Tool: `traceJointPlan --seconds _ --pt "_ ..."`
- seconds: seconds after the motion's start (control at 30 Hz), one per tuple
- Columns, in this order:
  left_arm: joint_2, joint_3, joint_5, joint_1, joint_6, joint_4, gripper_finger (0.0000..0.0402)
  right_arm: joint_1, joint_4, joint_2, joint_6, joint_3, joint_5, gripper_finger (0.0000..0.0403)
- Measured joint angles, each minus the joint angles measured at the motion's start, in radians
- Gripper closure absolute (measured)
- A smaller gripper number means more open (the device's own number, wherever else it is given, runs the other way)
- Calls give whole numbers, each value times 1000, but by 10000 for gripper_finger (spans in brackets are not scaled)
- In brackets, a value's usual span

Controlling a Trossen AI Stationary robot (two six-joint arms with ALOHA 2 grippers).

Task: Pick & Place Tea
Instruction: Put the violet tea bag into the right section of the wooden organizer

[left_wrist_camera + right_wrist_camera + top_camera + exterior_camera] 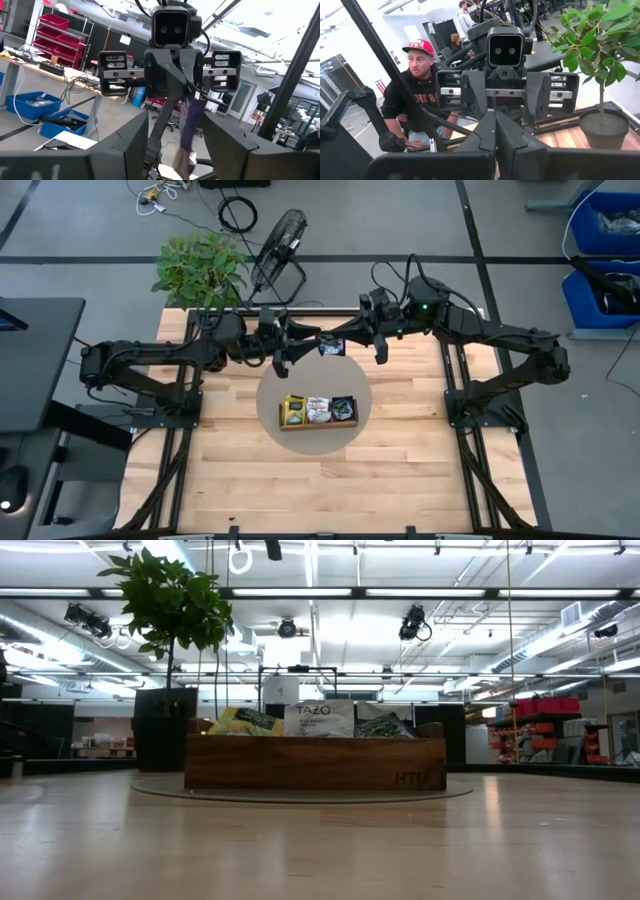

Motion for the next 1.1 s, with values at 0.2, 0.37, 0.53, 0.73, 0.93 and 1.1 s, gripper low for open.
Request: traceJointPlan --seconds 0.2,0.37,0.53,0.73,0.93,1.1 --pt "0 0 0 0 0 -1 262 7 15 2 -10 0 19 403" --pt "0 0 0 0 0 -1 327 7 14 6 -3 0 17 403" --pt "0 0 0 0 2 -7 393 7 9 10 15 0 19 397" --pt "1 1 -2 -1 10 -78 398 -10 -17 -23 12 0 2 338" --pt "1 1 -1 -3 28 -133 398 -43 -153 -65 -26 12 -3 256" --pt "1 1 -1 -3 40 -205 398 -45 -437 -26 -147 161 -10 221"
